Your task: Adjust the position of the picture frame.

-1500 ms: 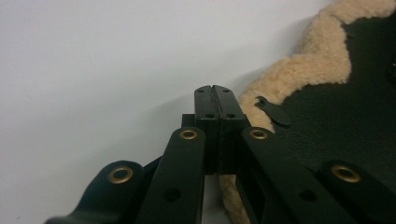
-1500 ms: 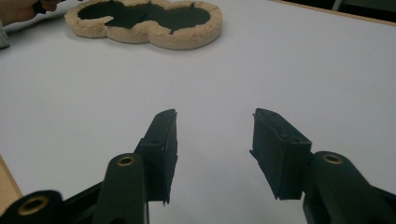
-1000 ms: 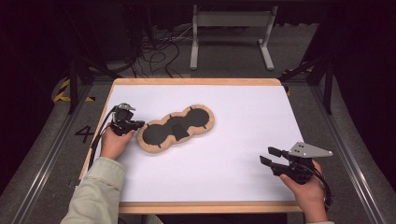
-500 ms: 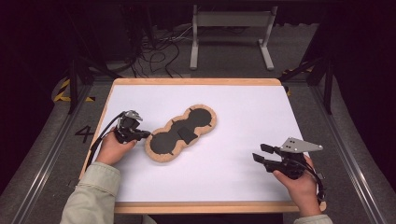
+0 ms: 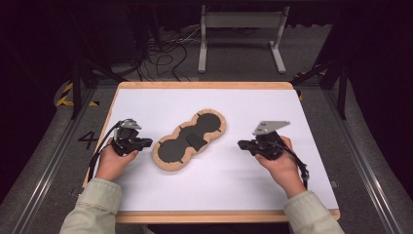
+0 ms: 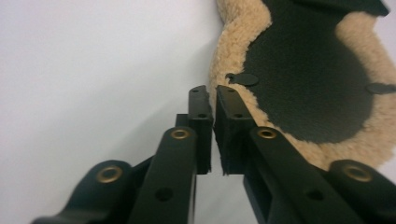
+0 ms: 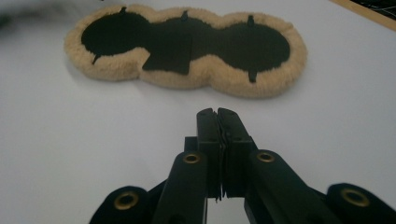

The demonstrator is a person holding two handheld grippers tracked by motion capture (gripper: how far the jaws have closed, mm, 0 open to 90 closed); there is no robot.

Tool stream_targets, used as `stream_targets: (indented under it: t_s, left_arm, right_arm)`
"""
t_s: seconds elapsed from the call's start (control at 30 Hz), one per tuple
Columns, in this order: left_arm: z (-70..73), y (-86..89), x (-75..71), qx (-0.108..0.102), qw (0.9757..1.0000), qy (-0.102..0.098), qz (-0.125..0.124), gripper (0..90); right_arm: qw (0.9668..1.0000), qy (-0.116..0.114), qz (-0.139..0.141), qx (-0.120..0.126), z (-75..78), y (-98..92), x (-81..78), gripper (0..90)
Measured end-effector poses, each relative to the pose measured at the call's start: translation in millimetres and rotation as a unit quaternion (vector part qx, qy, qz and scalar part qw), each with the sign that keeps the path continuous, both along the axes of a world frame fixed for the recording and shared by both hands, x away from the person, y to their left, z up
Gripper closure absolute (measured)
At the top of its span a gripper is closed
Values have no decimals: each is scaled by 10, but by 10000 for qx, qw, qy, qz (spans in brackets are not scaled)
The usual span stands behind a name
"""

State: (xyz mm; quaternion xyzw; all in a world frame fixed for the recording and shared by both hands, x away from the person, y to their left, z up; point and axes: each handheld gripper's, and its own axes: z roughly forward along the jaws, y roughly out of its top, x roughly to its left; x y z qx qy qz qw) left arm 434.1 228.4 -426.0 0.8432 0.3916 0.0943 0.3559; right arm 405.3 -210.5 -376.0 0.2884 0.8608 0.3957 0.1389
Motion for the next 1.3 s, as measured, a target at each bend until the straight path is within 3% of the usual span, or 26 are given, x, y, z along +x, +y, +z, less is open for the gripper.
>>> stream_targets:
  t_s: [0.1, 0.23, 0.27, 0.33, 0.4, 0.47, 0.8, 0.97, 1.1, 1.3]
  left_arm:
    - [-7, 115, -122, -342, 9993, -13, 144, 829]
    - [-14, 253, -296, -588, 9977, 1, 325, 841]
    - [-14, 253, -296, -588, 9977, 1, 325, 844]
    - [-4, 292, -388, -574, 9974, -90, 421, 846]
    - [-13, 320, -454, -687, 9968, -78, 412, 843]
    - [-26, 327, -505, -568, 9973, -128, 438, 839]
    - [-57, 355, -683, -466, 9975, -194, 489, 829]
    - [-89, 381, -753, -448, 9977, -135, 481, 824]
    - [-126, 385, -797, -390, 9982, 24, 464, 813]
    - [-151, 448, -811, -371, 9979, 38, 528, 813]
  right_arm:
    - [9999, 70, 124, 11, 52, 223, 223, 893]
    - [9995, 153, 229, -170, 60, 557, 523, 893]
    - [9995, 153, 229, -170, 60, 557, 523, 893]
    - [9993, 187, 228, -233, 47, 743, 673, 898]
    - [9990, 157, 290, -304, 41, 871, 769, 899]
    - [9990, 135, 310, -305, 27, 979, 848, 900]
    - [9983, 187, 240, -493, -133, 1427, 1187, 900]
    - [9984, 171, 66, -537, -284, 1502, 1332, 893]
    - [9983, 117, 36, -575, -443, 1600, 1439, 888]
    - [9942, 160, -108, -1053, -602, 1747, 1529, 900]
